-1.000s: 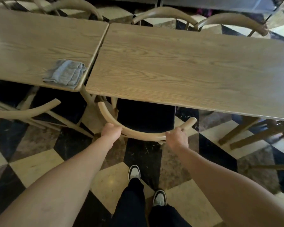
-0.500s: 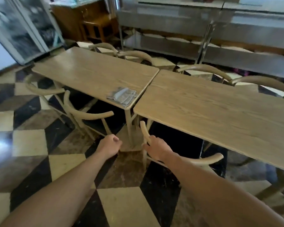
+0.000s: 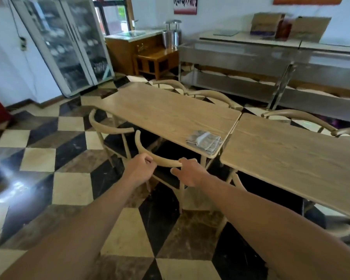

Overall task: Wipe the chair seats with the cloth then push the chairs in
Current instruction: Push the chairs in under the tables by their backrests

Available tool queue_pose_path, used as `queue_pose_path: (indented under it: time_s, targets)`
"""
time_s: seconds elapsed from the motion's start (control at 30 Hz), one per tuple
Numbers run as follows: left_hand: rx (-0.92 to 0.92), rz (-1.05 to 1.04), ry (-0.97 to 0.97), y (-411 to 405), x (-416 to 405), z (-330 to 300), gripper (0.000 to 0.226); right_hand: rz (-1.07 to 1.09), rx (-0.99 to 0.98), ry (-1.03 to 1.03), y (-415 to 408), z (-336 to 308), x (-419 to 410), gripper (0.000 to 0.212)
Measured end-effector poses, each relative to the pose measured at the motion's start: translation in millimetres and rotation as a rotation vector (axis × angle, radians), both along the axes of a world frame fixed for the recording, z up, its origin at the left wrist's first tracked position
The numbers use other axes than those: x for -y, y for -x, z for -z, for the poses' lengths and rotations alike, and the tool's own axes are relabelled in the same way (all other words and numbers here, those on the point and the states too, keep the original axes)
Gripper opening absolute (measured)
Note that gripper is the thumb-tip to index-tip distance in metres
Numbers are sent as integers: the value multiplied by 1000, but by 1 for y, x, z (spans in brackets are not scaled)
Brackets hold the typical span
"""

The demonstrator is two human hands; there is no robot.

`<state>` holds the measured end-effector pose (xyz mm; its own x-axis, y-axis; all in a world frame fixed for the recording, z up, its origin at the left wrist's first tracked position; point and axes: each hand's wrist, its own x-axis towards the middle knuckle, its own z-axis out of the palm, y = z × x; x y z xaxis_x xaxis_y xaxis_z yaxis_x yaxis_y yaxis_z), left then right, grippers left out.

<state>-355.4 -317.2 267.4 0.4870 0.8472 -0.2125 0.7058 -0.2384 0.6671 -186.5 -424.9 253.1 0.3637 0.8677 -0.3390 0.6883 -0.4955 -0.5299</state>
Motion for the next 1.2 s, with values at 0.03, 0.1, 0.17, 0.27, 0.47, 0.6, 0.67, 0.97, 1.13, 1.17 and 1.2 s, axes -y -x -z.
queue_pose_path:
  time_s: [0.03, 0.1, 0.17, 0.27, 0.47, 0.6, 0.67, 0.97, 1.13, 1.17, 1.2]
  targets:
    - [6, 16, 2, 3, -17, 1, 20, -7, 25, -4, 2, -4, -10, 60]
    - [-2, 36, 13, 5, -45, 4, 19, -4, 54, 10, 1, -5, -25, 63]
    - [-33, 46, 27, 2, -69, 8, 17, 5, 75, 30, -7, -4, -39, 66]
    - [-48, 67, 32, -10, -100, 15, 16, 55, 49, 60, -25, 7, -61, 67]
    - [-106, 78, 63, -15, -146, 34, 13, 105, -31, 107, -35, 47, -115, 66]
    - [-145, 66, 55, -17, -175, 58, 12, 104, -119, 99, -23, 78, -147, 63]
    - [-186, 86, 82, -20, -192, 70, 12, 121, -119, 103, -18, 92, -159, 62]
    - [-287, 215, 181, -25, -283, 136, 26, 325, -133, 289, -24, 154, -211, 65]
    - [-287, 388, 224, -36, -350, 175, 26, 709, -313, 337, -17, 179, -255, 57]
    - [-274, 413, 212, -41, -364, 183, 18, 803, -333, 321, -16, 182, -264, 58]
    - [-267, 413, 209, -48, -378, 191, 10, 880, -363, 294, -16, 187, -271, 60]
